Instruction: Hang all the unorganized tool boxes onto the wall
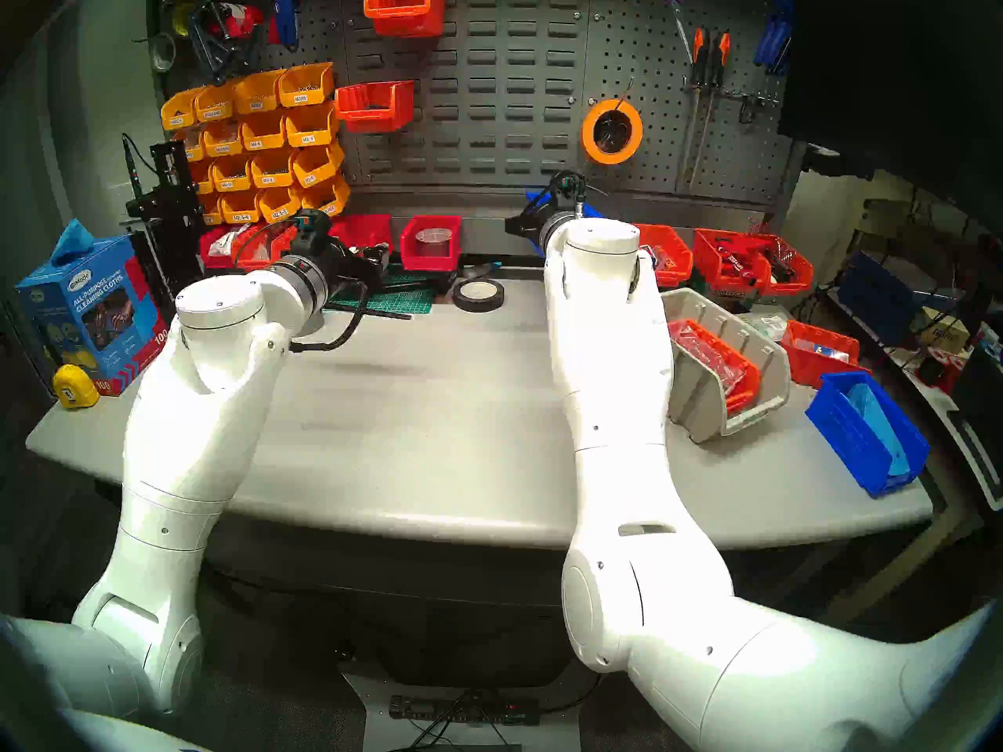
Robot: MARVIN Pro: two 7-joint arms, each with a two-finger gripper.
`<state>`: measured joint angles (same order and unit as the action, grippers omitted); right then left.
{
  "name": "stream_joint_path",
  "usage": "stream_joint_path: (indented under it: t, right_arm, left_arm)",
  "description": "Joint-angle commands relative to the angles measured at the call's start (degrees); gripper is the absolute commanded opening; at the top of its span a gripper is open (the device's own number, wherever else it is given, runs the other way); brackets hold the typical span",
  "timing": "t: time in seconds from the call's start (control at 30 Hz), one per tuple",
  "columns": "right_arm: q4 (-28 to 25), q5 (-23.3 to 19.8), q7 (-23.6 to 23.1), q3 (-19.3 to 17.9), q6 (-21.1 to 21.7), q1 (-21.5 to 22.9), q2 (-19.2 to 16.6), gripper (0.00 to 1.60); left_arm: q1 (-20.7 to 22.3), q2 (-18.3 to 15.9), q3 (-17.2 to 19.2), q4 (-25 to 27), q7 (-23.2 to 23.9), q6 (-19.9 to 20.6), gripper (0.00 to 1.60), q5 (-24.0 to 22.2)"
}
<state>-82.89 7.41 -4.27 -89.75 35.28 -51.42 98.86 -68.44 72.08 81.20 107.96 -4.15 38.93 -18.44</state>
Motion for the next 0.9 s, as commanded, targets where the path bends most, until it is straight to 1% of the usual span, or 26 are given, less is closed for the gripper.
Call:
stream_joint_path:
  t: [0.0,0.4,0.6,0.87]
  right_arm:
    - [-0.3,0.0,-0.3,-0.3,-2.2,1.7,-0.8,0.0]
    - [4.4,0.3,-0.7,-0.2,-4.9,3.4,-1.3,0.0]
    - [6.0,0.4,-0.6,-0.2,-5.6,4.1,-1.4,0.0]
    - [8.8,0.3,-0.3,-0.2,-6.9,6.1,-1.6,0.0]
  left_arm:
    - [1.0,0.1,0.1,0.7,0.0,-0.5,1.6,0.0]
    - [1.1,-0.1,0.1,0.7,-0.1,-0.6,1.6,-0.1]
    - [1.1,-0.1,0.0,0.7,-0.1,-0.6,1.6,-0.2]
    - [1.1,-0.2,0.0,0.7,-0.3,-0.6,1.6,-0.3]
